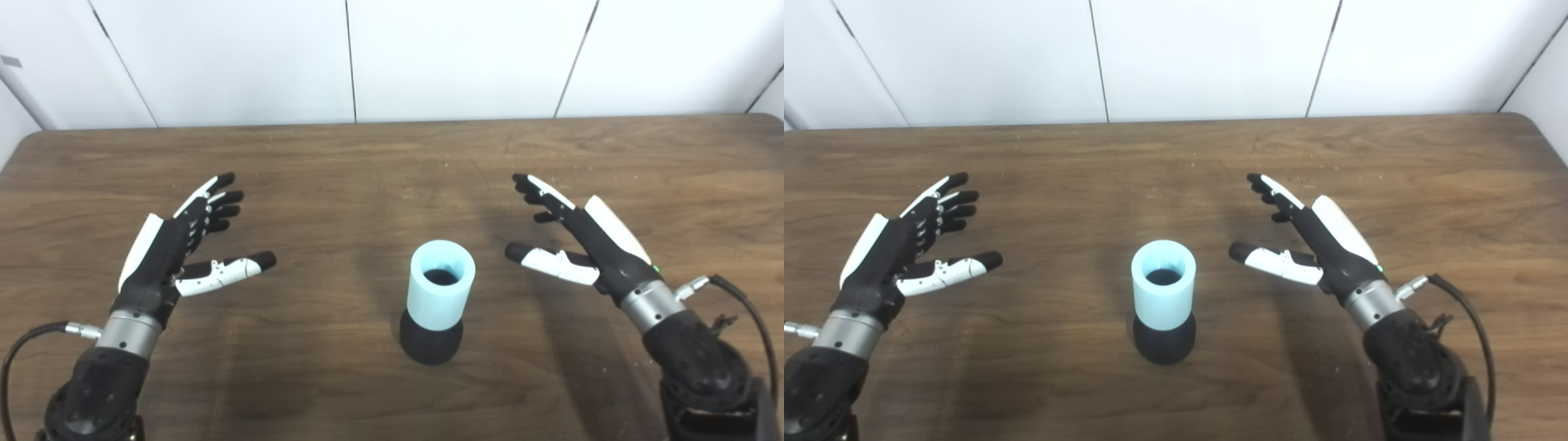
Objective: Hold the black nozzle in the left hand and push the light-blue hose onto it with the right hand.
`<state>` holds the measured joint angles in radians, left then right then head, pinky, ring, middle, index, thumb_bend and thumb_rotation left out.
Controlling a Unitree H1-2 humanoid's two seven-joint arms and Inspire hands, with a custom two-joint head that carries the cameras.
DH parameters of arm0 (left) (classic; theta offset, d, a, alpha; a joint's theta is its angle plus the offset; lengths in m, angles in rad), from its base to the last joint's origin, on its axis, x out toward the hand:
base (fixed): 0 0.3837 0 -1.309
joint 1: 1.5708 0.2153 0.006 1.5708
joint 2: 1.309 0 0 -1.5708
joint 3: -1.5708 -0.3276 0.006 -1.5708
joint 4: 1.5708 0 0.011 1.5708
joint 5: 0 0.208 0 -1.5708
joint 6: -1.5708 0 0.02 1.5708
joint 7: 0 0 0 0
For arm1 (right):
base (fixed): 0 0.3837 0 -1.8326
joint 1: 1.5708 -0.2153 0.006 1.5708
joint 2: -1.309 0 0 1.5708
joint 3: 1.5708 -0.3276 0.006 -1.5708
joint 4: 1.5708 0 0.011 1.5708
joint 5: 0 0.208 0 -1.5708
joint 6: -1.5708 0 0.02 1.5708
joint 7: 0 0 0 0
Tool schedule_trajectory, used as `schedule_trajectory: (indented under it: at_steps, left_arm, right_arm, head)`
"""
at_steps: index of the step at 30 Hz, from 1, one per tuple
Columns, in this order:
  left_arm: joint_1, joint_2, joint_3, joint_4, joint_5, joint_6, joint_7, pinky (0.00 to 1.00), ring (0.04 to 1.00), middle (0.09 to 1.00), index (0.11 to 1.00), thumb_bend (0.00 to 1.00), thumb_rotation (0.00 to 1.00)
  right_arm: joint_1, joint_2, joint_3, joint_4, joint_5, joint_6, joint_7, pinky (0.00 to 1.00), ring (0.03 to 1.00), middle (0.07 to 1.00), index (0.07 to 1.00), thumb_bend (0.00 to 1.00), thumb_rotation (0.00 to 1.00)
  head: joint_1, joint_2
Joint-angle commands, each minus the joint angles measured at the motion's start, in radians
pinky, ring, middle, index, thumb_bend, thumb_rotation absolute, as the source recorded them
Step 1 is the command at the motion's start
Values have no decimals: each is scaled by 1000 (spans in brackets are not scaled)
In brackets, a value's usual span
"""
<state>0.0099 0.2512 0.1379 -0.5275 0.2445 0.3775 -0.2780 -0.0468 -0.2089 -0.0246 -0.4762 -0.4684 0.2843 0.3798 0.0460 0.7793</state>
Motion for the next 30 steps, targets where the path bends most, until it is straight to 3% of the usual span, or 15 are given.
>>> schedule_trajectory:
  at_steps: [1, 10, 11, 12, 14, 17, 21, 30]
  left_arm:
    - [-16, 12, -2, -13, 1, -33, 33, 806, 839, 858, 890, 676, 337]
    - [-14, 22, -14, -13, -7, -30, 50, 805, 839, 858, 890, 674, 338]
    - [-3, -31, -21, 16, 12, -46, 100, 805, 839, 858, 890, 674, 338]
    - [10, -80, -22, 40, -34, -51, 112, 790, 841, 865, 888, 549, 482]
    - [25, -131, -25, 70, -107, -63, 123, 918, 953, 972, 977, 382, 770]
    - [31, -139, -23, 114, -133, -116, 134, 982, 987, 997, 997, 385, 920]
    - [32, -158, -24, 137, -134, -158, 163, 999, 992, 1000, 1000, 416, 977]
    - [33, -158, -37, 151, -156, -173, 194, 984, 986, 1000, 993, 446, 1000]
  right_arm:
    - [-17, -15, -4, -18, 17, -22, -38, 792, 894, 925, 952, 544, 839]
    - [-17, -33, 16, -18, 31, -13, -64, 792, 894, 925, 952, 543, 840]
    - [-21, 23, 1, 15, 46, 5, -109, 792, 894, 925, 952, 543, 840]
    - [-12, 85, -18, 48, 89, 7, -154, 786, 882, 914, 948, 508, 860]
    - [1, 153, -38, 90, 152, -4, -209, 845, 895, 912, 934, 481, 912]
    - [12, 179, -48, 127, 220, -66, -232, 893, 939, 936, 939, 480, 977]
    - [15, 185, -58, 160, 297, -87, -249, 951, 982, 960, 942, 492, 1000]
    - [21, 180, -45, 184, 350, -103, -293, 985, 984, 961, 946, 499, 1000]
  head:
    - [0, 1]
    - [0, 1]
    - [1, 1]
    - [-5, 2]
    - [-5, 3]
    - [-3, 2]
    - [-3, 1]
    - [-5, 1]
